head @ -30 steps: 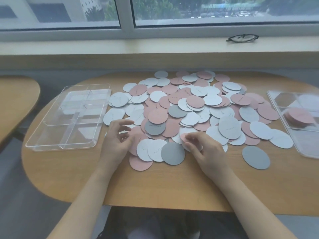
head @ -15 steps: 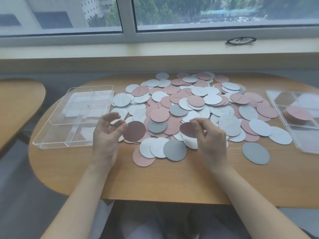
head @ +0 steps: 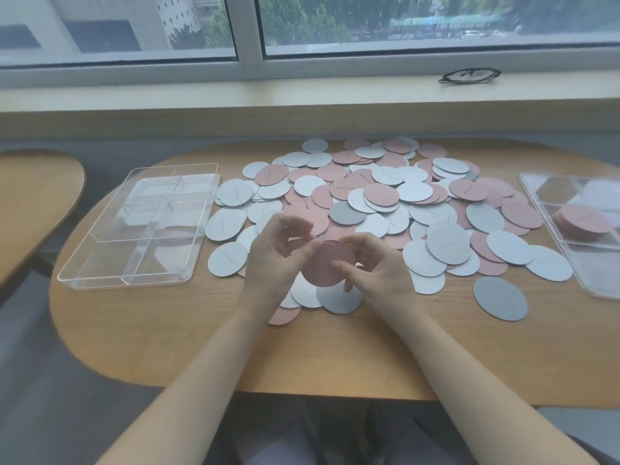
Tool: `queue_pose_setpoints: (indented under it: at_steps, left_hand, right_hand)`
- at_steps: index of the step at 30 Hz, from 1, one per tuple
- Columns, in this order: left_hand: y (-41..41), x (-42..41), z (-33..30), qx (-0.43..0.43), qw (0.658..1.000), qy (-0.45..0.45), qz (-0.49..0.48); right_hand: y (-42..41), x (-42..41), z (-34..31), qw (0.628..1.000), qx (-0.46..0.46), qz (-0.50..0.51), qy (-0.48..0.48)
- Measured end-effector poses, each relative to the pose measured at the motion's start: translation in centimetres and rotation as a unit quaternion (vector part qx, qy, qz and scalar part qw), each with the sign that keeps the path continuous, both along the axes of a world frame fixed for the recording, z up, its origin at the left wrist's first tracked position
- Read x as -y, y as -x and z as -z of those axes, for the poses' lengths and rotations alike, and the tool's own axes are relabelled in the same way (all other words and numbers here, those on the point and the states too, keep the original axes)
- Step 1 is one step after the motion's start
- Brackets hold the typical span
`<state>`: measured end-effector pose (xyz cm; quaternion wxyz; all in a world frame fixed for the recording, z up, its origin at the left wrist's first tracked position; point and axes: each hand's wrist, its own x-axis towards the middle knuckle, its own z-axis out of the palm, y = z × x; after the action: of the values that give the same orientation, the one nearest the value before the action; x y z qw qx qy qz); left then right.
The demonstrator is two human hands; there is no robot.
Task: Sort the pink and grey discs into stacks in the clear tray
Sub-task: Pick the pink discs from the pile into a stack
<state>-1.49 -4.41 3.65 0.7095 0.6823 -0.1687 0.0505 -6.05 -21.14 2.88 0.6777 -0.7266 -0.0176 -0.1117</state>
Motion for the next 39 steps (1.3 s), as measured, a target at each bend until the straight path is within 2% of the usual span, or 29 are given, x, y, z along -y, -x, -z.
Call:
queue_pose_setpoints:
  at_steps: [3,5,7,9,11,13,16,23,28,35,39]
  left_hand:
    - [0.1,-0.9,-0.1,0.035,0.997,-0.065,-0.002]
    - [-0.2,-2.5,0.4,0.101,0.978,-0.176,-0.041]
    - [-0.9,-4.5,1.4,0.18,0.912,-0.355,-0.1]
    - [-1.3,-6.2,2.3,0.179,0.844,-0.485,-0.145]
    - [-1.4,-7.3,2.9,0.133,0.815,-0.542,-0.156]
    - [-1.3,-7.6,2.9,0.103,0.81,-0.559,-0.145]
    - [-1.5,-7.6,2.3,0.089,0.815,-0.557,-0.136]
    - [-2.5,-7.3,1.2,0.016,0.864,-0.491,-0.107]
    - [-1.9,-7.3,0.9,-0.029,0.928,-0.359,-0.101]
    - [0.0,-8.3,-0.2,-0.037,0.96,-0.216,-0.174]
    - [0.9,-7.0,-0.7,-0.064,0.985,-0.125,-0.096]
  right_hand:
    - [0.0,0.0,0.3,0.998,0.015,0.026,0.052]
    - [0.1,0.1,0.5,0.993,0.029,0.058,0.1]
    - [0.2,0.0,0.6,0.988,0.04,0.085,0.124]
    - [0.1,0.1,0.8,0.985,0.046,0.104,0.131]
    - [0.0,0.3,0.9,0.981,0.057,0.119,0.141]
    - [0.0,0.3,1.1,0.98,0.061,0.122,0.147]
    - [-0.1,0.3,1.2,0.979,0.057,0.116,0.158]
    - [-0.2,0.3,1.3,0.979,0.049,0.115,0.161]
    - [-0.2,0.2,1.1,0.981,0.045,0.11,0.152]
    - [-0.2,0.2,1.0,0.981,0.049,0.101,0.158]
    - [0.0,0.0,0.7,0.983,0.052,0.091,0.15]
